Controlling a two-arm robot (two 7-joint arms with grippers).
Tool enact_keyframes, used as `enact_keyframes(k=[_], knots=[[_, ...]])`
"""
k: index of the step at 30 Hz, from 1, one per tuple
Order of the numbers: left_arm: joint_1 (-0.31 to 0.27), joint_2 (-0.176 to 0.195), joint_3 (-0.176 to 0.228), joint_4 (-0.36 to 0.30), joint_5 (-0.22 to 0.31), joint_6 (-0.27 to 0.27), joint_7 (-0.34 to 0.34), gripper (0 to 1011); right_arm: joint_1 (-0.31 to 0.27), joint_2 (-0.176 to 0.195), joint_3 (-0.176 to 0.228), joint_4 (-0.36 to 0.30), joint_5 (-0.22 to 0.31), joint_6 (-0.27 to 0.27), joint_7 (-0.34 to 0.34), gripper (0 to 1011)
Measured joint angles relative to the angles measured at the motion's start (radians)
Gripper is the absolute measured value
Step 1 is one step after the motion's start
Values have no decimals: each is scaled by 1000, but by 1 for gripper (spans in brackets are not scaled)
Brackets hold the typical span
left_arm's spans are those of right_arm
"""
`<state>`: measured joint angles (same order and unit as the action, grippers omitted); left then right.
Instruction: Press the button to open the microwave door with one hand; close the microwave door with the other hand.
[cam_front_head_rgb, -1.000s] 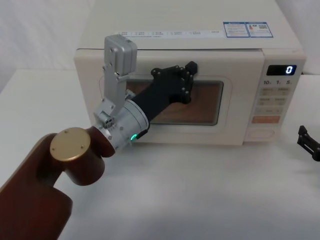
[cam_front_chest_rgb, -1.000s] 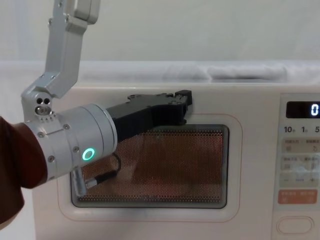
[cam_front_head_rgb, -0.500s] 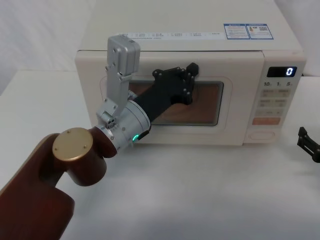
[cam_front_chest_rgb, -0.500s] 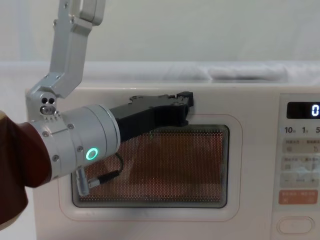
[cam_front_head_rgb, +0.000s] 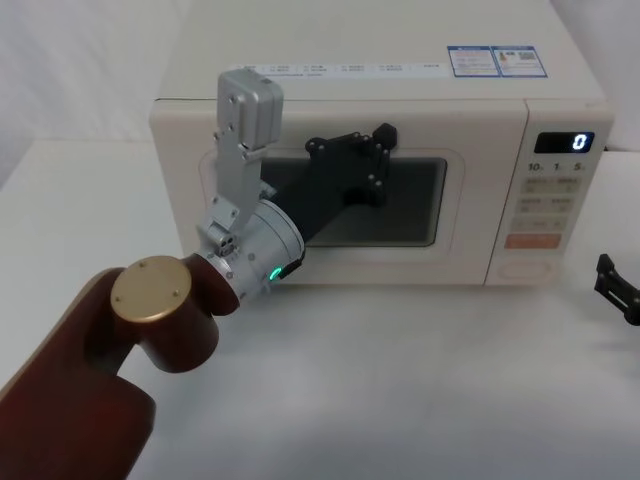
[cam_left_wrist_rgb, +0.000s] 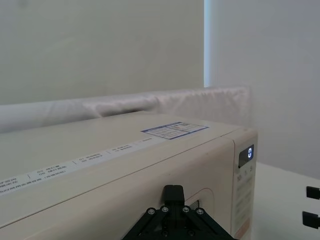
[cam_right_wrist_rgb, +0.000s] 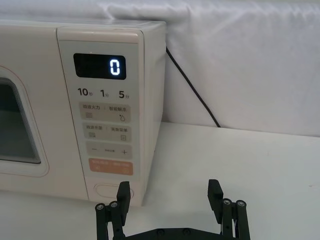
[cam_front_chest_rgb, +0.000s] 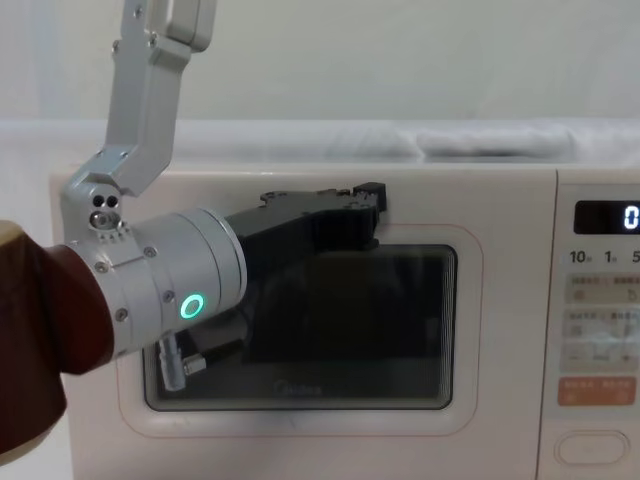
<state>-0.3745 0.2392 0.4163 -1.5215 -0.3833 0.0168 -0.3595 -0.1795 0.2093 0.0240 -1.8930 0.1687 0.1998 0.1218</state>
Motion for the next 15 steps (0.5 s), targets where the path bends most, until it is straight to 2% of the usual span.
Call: enact_keyframes(k=[8,15], knots=[[-6,29,35,-16,-84,-13,-140,0,0,0,0,0,0,0,0,1002],[-7,50,62,-30,-109,-17,-163,0,0,0,0,0,0,0,0,1002]])
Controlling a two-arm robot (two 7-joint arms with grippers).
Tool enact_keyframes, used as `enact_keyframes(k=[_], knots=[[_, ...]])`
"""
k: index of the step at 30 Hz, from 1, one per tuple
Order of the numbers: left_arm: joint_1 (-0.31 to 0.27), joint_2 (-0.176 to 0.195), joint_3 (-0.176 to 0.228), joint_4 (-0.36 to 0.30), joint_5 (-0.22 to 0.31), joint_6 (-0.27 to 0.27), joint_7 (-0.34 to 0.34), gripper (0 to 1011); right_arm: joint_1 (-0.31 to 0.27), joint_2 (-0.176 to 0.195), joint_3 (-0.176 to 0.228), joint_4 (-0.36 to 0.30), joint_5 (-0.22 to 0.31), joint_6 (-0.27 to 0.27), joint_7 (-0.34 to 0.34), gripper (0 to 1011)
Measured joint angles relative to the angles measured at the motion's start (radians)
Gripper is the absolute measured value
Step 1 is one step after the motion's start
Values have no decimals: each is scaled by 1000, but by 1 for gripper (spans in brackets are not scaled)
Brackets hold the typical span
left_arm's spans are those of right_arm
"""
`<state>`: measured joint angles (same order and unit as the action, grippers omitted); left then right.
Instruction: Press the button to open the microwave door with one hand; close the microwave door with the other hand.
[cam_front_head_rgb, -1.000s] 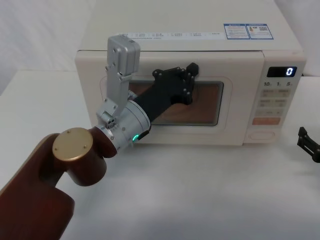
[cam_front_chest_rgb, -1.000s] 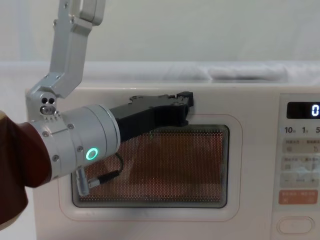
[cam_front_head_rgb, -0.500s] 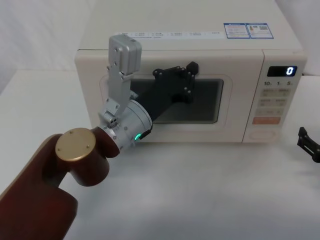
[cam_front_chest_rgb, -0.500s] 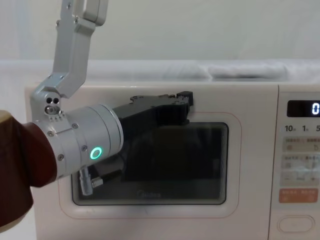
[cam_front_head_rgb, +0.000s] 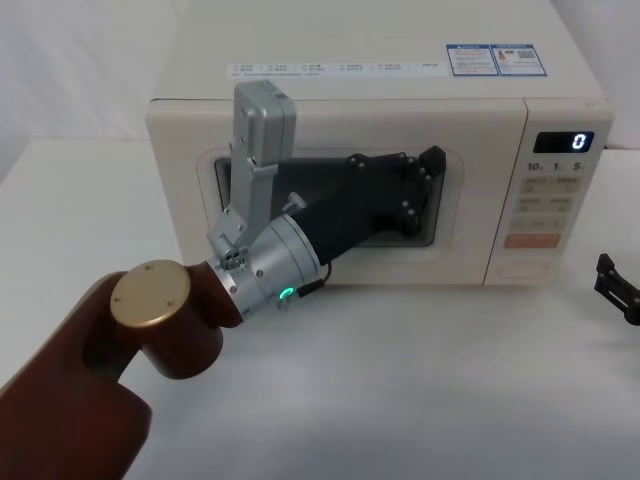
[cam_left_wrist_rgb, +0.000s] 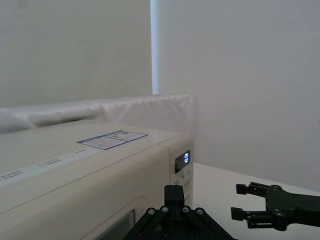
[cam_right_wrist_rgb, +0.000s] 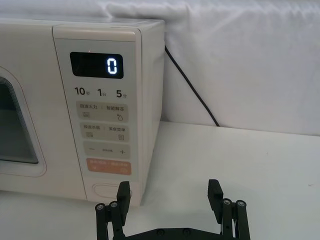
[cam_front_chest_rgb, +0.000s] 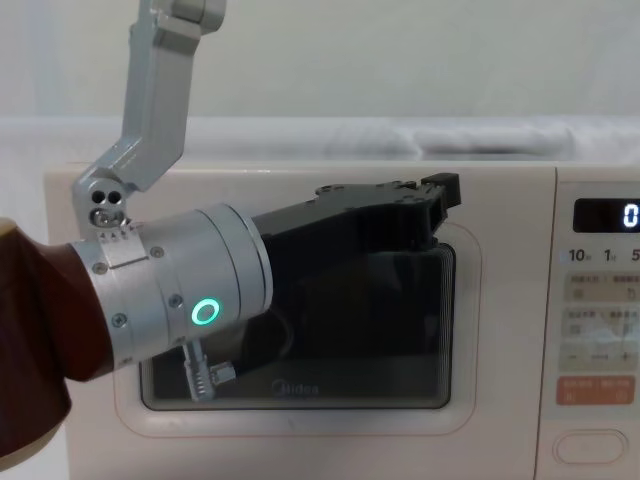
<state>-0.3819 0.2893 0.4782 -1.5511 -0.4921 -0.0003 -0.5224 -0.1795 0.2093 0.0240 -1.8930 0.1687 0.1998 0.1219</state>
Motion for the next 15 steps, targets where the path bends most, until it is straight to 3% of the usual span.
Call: enact_keyframes(k=[8,15], knots=[[32,31,13,-52,-3,14,34,0,0,0,0,0,0,0,0,1002],[117,67,0,-146,37,39,131,0,0,0,0,0,0,0,0,1002]])
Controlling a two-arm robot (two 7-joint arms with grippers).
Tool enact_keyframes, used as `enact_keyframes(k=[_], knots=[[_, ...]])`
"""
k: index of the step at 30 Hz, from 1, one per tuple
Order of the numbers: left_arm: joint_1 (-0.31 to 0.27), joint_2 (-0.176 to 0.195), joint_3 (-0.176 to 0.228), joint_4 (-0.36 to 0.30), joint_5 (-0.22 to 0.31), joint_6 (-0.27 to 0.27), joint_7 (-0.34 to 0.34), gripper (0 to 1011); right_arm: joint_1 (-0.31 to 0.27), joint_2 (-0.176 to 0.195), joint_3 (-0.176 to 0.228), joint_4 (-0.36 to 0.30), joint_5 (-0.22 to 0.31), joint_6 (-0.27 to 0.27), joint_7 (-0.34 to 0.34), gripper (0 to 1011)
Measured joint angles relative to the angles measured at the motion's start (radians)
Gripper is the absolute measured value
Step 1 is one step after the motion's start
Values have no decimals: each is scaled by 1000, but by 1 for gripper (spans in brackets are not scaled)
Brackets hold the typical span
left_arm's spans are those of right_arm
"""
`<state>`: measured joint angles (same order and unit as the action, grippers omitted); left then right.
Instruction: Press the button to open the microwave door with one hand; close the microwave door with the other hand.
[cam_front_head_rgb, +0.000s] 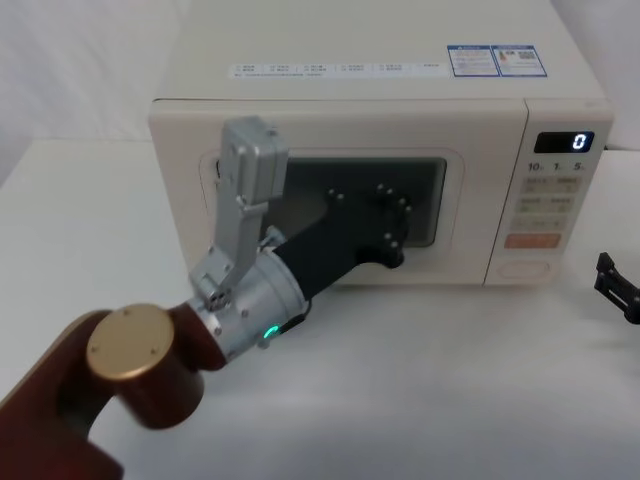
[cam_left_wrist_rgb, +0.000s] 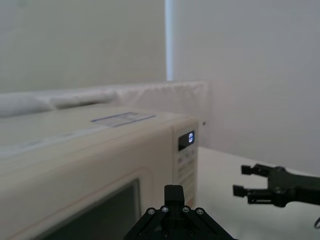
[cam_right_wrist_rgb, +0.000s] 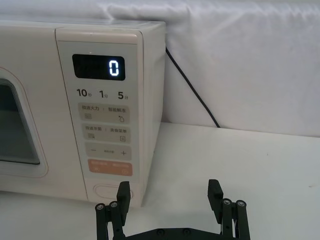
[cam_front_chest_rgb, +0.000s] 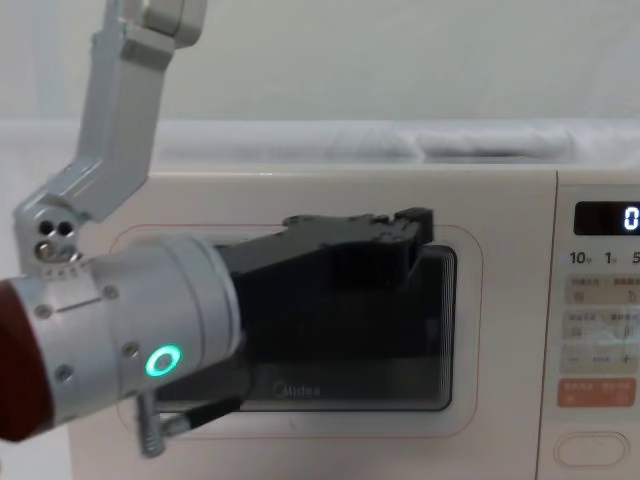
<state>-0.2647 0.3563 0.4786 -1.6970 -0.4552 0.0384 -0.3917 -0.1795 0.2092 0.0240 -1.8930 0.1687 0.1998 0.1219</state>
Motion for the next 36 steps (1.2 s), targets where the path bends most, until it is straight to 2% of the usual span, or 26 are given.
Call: enact_keyframes(k=[4,10,19,23,27,30,36], knots=[[51,14,-24,-48,22,12,52,0,0,0,0,0,0,0,0,1002],[135,44,-85,-131,56,35,123,0,0,0,0,0,0,0,0,1002],[275,89,-208,-244,90,42,207,0,0,0,0,0,0,0,0,1002],[344,95,-263,-272,101,13,238,0,0,0,0,0,0,0,0,1002],[410,94,-319,-279,108,-47,253,0,0,0,0,0,0,0,0,1002],[443,88,-354,-275,109,-83,260,0,0,0,0,0,0,0,0,1002],[481,76,-400,-256,111,-120,266,0,0,0,0,0,0,0,0,1002]])
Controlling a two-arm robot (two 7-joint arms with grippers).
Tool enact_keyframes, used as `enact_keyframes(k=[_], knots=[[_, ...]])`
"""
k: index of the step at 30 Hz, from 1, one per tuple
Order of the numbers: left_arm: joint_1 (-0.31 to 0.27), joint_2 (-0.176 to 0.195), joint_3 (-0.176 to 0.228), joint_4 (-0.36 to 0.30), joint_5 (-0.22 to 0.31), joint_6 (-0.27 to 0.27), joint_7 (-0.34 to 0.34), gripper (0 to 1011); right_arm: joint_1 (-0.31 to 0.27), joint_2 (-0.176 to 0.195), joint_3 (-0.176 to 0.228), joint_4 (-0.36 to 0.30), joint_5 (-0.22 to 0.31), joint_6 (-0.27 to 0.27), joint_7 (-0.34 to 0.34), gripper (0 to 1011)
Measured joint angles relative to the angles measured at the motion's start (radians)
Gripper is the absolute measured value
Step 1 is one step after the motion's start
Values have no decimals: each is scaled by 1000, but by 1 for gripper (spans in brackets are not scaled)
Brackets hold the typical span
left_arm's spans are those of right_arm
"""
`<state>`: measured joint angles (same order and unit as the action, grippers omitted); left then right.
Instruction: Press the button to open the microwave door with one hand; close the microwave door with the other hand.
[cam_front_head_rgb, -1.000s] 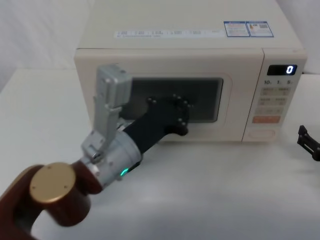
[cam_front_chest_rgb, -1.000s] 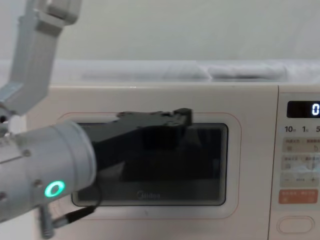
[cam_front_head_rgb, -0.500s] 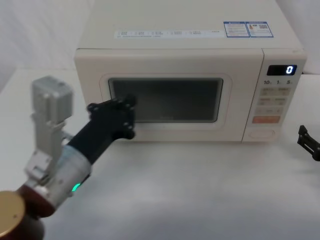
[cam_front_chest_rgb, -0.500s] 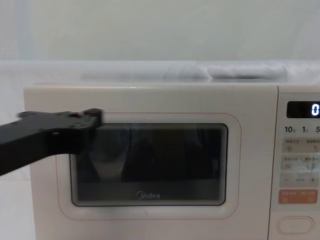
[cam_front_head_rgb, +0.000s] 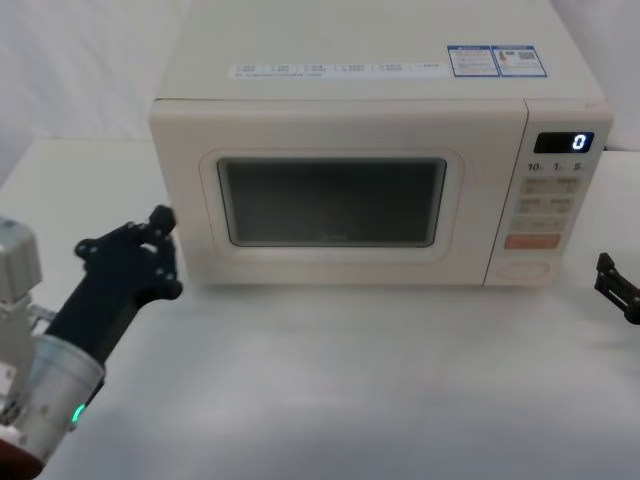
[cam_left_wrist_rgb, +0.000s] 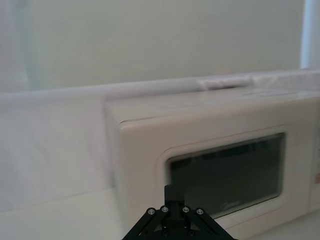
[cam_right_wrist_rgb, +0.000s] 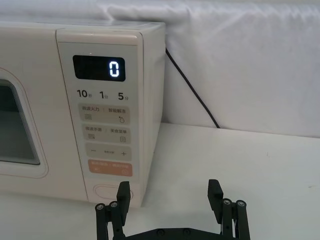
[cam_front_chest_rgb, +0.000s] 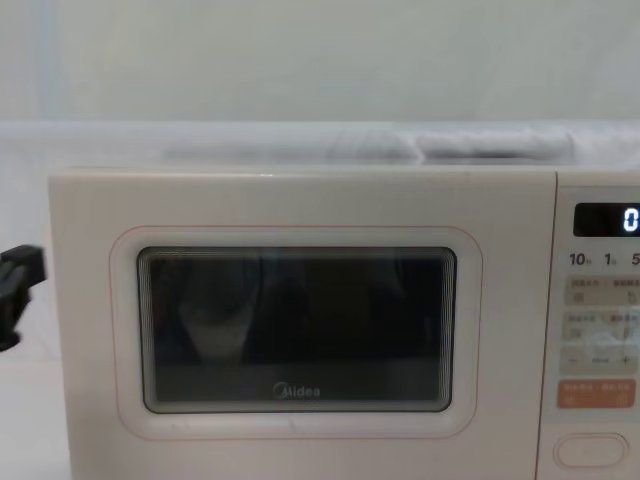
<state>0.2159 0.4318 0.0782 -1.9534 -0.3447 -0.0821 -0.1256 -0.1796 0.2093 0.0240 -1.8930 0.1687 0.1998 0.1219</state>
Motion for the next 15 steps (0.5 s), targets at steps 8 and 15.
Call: enact_keyframes(k=[8,15], knots=[[39,-32,-58,37,5,-46,15,0,0,0,0,0,0,0,0,1002],[53,-63,-87,72,7,-64,23,0,0,0,0,0,0,0,0,1002]])
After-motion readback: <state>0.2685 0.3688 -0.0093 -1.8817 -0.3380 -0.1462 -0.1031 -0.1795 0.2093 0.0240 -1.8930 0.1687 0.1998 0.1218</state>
